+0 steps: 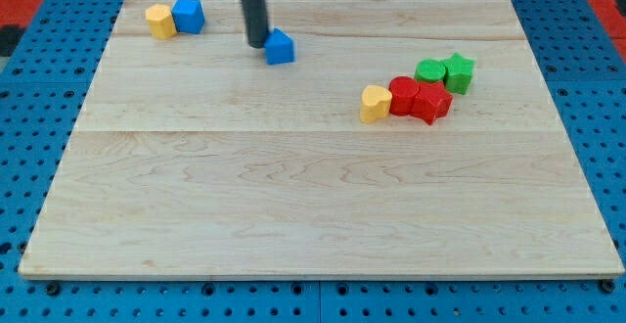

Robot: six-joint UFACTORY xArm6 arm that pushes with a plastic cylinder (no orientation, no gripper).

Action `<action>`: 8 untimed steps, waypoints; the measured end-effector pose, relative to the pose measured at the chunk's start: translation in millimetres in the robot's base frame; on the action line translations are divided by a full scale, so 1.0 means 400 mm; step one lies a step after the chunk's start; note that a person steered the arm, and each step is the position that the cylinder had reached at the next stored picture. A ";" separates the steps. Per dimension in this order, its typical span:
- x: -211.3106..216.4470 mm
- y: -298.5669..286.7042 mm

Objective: Move the blue cube to the lefts ide of the blue triangle

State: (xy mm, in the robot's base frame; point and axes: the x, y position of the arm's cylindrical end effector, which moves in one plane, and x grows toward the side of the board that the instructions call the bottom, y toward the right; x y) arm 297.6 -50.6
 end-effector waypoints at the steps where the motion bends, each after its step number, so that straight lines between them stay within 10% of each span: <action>1: 0.087 0.111; 2: 0.112 0.233; 5: -0.260 -0.005; 7: -0.212 -0.328; 8: -0.018 -0.307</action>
State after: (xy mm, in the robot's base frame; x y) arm 290.4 -173.3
